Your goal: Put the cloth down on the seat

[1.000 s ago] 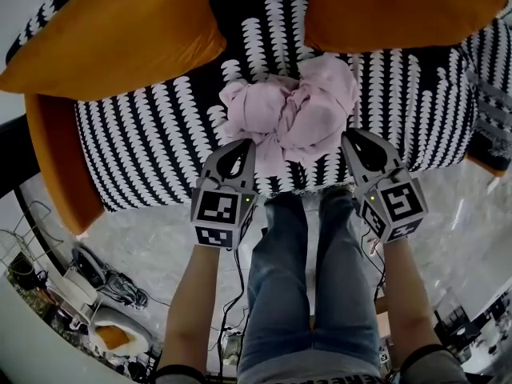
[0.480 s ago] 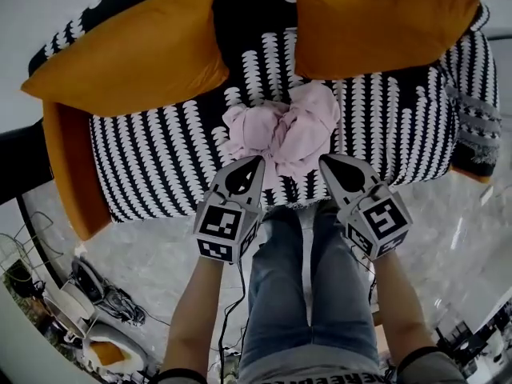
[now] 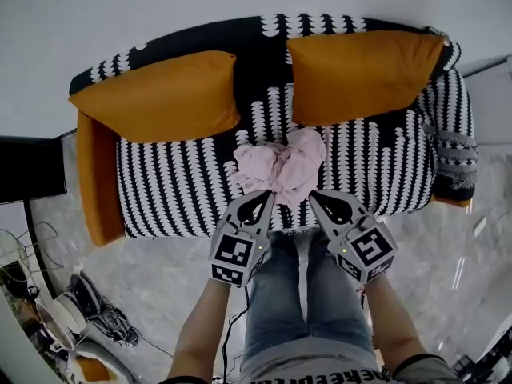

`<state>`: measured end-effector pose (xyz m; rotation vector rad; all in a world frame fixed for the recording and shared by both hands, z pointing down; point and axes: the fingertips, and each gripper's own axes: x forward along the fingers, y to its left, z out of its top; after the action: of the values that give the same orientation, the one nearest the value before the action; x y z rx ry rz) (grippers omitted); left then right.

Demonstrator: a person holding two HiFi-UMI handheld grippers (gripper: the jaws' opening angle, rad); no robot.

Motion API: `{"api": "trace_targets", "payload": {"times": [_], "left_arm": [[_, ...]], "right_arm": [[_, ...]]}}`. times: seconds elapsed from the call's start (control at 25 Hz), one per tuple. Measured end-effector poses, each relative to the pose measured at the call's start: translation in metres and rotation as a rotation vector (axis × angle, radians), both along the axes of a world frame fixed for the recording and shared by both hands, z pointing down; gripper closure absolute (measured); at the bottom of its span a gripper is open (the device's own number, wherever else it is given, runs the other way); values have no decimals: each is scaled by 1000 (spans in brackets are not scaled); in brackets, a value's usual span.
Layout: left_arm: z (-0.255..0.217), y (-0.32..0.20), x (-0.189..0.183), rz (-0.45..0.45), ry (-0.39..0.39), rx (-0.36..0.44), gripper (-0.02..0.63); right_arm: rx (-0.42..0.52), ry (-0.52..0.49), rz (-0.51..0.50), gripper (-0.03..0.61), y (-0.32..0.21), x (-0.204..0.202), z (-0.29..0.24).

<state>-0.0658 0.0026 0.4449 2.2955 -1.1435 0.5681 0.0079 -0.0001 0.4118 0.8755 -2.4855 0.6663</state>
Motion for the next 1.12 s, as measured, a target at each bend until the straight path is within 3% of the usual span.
{"api": "trace_targets", "payload": {"times": [0.2, 0.4, 0.64, 1.12], "left_arm": [[-53, 10, 8, -12, 1, 54, 589], [-113, 13, 23, 3, -13, 159, 589], [-176, 17, 47, 1, 23, 261, 589], [-254, 37, 68, -47, 32, 408, 589]], "right_arm": [[50, -19, -48, 583, 13, -1, -53], [117, -53, -62, 583, 19, 3, -106], [174, -93, -85, 583, 25, 11, -153], [294, -183, -180, 583, 41, 13, -221]]}}
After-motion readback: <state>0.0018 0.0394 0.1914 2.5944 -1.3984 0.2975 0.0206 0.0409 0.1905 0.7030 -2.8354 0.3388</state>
